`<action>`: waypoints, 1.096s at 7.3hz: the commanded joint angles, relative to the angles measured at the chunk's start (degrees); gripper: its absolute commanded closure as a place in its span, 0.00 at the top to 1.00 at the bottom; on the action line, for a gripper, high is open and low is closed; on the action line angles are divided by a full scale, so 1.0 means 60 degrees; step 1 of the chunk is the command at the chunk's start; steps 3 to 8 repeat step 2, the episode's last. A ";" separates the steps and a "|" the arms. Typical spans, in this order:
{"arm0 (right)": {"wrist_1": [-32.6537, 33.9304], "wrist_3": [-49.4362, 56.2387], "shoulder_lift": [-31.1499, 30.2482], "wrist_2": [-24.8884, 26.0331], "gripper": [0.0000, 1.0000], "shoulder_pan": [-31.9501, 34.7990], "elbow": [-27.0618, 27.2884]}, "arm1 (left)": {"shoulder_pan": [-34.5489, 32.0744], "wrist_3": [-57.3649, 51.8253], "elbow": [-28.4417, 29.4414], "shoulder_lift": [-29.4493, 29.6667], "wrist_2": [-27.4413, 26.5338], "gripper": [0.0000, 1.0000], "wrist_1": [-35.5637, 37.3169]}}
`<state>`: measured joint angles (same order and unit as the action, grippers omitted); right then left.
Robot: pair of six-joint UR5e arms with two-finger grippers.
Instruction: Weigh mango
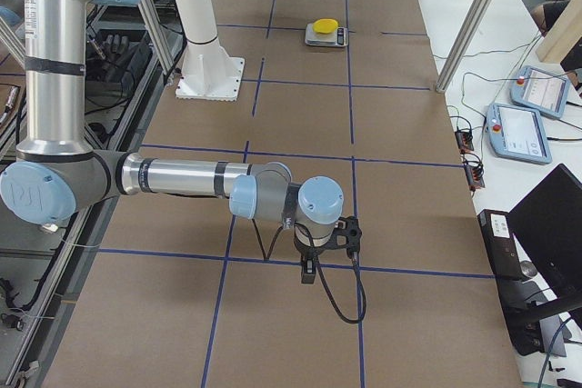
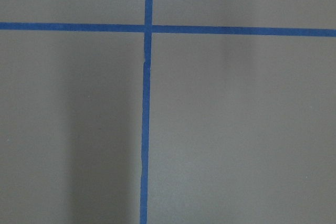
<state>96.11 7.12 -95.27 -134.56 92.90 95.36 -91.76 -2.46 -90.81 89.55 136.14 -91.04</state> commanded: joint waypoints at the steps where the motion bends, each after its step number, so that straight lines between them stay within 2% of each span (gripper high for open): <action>1: 0.0007 0.0000 0.0000 0.0000 1.00 0.0000 0.0000 | 0.0014 0.0000 0.0018 0.0002 0.0000 1.00 -0.0016; 8: -0.0008 0.0000 0.0000 0.0000 1.00 0.0000 0.0000 | 0.0000 0.0000 0.0004 0.0002 0.0000 1.00 -0.0002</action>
